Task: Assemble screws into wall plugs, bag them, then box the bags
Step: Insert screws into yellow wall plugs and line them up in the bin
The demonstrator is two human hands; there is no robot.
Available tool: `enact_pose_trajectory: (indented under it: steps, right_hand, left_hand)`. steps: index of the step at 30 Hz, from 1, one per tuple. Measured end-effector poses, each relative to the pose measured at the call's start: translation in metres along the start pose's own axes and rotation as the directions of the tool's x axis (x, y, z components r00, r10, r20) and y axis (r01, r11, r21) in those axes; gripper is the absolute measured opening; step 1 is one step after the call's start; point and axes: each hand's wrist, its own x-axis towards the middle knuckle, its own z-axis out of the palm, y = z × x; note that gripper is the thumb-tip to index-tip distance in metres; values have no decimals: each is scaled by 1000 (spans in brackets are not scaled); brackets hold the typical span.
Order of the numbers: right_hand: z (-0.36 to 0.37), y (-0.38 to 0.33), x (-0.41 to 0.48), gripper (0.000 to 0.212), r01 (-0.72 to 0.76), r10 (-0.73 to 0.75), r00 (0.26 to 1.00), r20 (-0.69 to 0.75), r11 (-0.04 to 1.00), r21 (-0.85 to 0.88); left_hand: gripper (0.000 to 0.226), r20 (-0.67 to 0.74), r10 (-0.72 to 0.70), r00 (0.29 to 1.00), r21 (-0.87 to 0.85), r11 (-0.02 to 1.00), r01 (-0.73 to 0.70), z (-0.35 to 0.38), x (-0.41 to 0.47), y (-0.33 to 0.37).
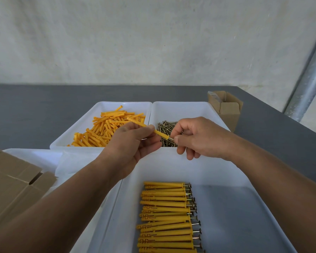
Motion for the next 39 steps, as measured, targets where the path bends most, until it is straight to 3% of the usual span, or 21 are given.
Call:
enact_pose_trajectory:
  steps: [10, 18, 22, 27, 31, 35, 39]
  right_hand:
    - [-1, -4, -2, 13, 4, -5, 999, 38, 1000, 14]
    - [-1, -4, -3, 4, 3, -4, 996, 89, 1000, 12]
    - [-6, -4, -5, 3, -41, 48, 971, 234, 999, -35]
    - [-5, -6, -11, 8, -129, 202, 871, 448, 974, -187]
    - [8, -4, -11, 14, -134, 330, 813, 479, 908, -397]
    - [17, -1, -10, 11, -130, 368, 805, 466, 875, -466]
    - [23, 1, -8, 12, -126, 366, 804, 468, 875, -468]
  left_hand:
    - [7, 47, 8, 999, 62, 998, -11, 2, -2, -1]
    - [9, 57, 34, 998, 121, 992, -41, 4, -4, -1]
    - [10, -8, 124, 992, 138, 983, -121, 3, -2, 2]
    - [11, -168, 182, 969, 84, 982, -170, -7, 6, 9]
    - [10, -227, 261, 938, 219, 952, -212, -16, 11, 10]
    - [12, -273, 365, 890, 418, 878, -231, -25, 17, 8]
    - [8, -272, 490, 828, 679, 707, -195, -35, 22, 5]
